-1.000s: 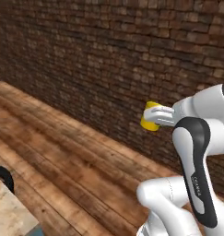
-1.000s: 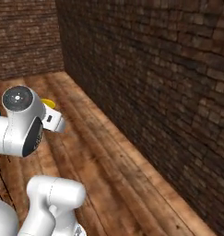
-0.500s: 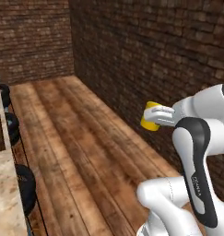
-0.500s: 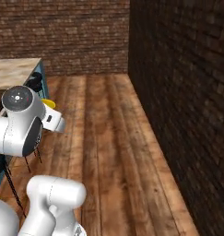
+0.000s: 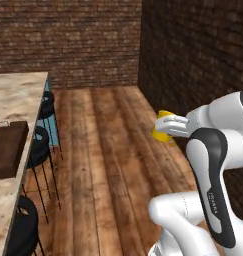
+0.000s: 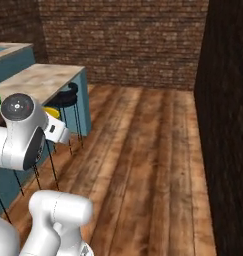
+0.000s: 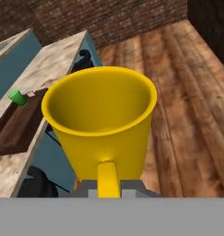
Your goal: There is a tray on the dining counter. Grab the cup, mug, and pitcher and place them on the tray. The pitcher may be placed next to the tray if it cannot fit the tray.
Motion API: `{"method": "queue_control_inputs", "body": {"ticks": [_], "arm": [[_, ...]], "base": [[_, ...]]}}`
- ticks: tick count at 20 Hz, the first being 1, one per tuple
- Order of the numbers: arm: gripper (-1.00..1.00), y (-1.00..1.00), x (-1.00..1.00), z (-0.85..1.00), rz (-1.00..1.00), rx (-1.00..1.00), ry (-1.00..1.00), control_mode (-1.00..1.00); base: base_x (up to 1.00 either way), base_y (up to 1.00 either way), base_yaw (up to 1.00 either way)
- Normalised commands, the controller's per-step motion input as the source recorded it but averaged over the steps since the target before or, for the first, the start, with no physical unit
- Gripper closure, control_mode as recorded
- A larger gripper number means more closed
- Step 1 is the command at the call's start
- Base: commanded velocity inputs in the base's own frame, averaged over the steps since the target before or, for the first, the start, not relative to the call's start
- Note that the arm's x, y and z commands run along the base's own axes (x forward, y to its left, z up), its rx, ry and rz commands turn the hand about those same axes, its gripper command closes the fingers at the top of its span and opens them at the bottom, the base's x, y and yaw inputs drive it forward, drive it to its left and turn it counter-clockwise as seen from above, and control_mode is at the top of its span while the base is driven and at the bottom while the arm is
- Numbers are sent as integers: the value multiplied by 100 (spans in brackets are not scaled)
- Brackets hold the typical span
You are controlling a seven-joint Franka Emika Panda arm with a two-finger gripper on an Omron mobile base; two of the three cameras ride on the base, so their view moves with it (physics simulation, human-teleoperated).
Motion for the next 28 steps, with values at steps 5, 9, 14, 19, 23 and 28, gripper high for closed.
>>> {"method": "queue_control_inputs", "body": {"ticks": [5,9,14,19,23,28], "arm": [[100,0,0,0,0,0,0,100],[100,0,0,0,0,0,0,100],[100,0,0,0,0,0,0,100],[100,0,0,0,0,0,0,100],[100,0,0,0,0,0,0,100],[100,0,0,0,0,0,0,100]], "base": [[100,-56,43],[100,-38,48],[100,-27,49],[100,-33,48],[91,-8,56],[68,2,58]]}}
